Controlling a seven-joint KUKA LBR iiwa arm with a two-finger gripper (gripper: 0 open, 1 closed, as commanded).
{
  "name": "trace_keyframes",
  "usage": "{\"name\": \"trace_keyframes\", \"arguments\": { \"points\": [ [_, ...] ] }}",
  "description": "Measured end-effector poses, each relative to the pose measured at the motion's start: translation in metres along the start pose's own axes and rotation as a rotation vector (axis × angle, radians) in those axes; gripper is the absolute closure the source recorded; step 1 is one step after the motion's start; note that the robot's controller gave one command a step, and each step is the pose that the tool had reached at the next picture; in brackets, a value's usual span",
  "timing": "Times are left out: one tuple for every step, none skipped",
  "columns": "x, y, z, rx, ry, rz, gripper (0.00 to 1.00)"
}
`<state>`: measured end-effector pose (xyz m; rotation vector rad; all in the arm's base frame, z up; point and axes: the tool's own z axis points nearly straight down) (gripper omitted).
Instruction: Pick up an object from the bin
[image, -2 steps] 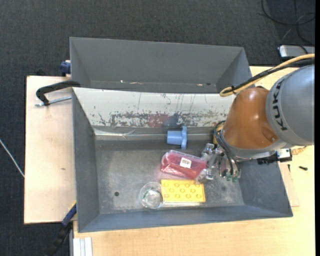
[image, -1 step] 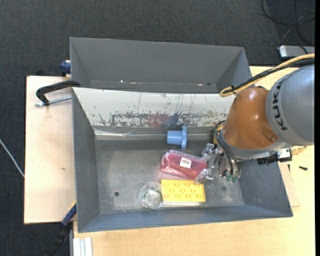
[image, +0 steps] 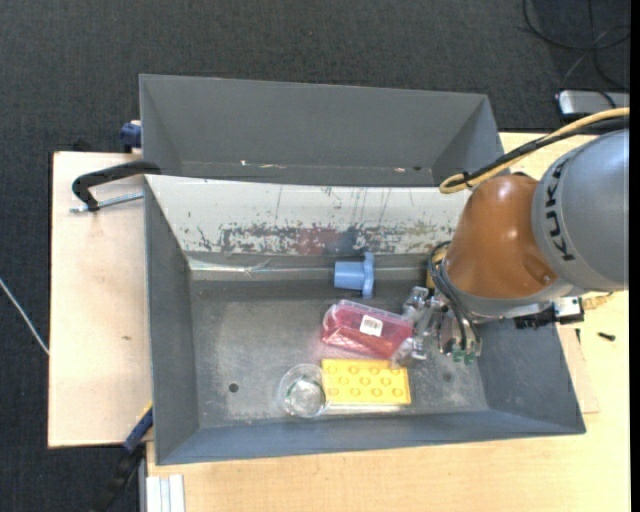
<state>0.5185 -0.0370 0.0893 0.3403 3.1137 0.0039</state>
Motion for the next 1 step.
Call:
{"name": "trace_keyframes", "arguments": {
  "points": [
    [0.0128, -0.0077, -0.1294, 0.002, 0.005, -0.01, 1.0]
  ]
}}
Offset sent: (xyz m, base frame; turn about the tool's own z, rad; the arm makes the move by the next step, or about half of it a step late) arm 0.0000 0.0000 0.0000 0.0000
